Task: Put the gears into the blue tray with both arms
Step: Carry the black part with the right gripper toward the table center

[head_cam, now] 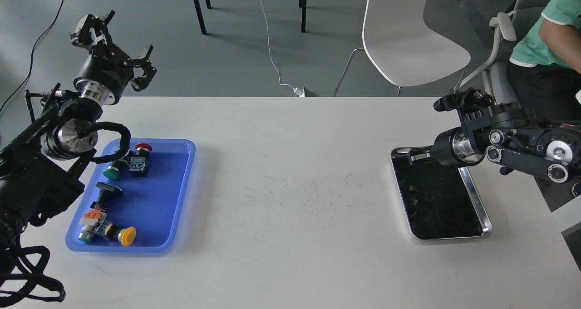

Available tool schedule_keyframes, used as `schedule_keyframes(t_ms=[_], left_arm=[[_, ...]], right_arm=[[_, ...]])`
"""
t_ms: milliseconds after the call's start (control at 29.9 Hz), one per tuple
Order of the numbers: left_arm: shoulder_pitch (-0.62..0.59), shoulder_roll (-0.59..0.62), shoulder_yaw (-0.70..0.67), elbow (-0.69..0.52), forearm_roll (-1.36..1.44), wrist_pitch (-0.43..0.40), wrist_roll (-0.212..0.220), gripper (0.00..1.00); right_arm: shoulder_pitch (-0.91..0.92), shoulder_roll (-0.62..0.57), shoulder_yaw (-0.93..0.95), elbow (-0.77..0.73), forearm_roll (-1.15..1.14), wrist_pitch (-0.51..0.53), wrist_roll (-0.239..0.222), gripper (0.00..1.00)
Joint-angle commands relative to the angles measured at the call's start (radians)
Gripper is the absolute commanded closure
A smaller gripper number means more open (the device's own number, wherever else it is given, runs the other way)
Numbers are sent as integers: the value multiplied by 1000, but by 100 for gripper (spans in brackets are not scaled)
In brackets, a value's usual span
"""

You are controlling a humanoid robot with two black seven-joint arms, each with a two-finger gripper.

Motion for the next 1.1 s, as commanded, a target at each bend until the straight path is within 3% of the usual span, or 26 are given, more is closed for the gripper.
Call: schedule_keyframes(t_ms=[0, 200, 401, 802, 1069], left_arm=[[-3, 2, 0, 0, 0, 0, 0, 2], [-5, 3, 0, 0, 0, 0, 0, 2], [-6, 6, 0, 2, 0, 0, 0, 2], [-9, 5, 0, 0, 0, 0, 0, 2], [-12, 5, 0, 2, 0, 0, 0, 2]], right_arm=[[75, -14, 1, 74, 39, -2, -2, 97], [125, 29, 32, 206, 301, -43, -1, 97], [121, 169, 41, 204, 429, -134, 5, 97], [55, 560, 41, -45, 461, -186, 22, 97], [-40, 575, 38, -200, 457, -218, 28, 97]])
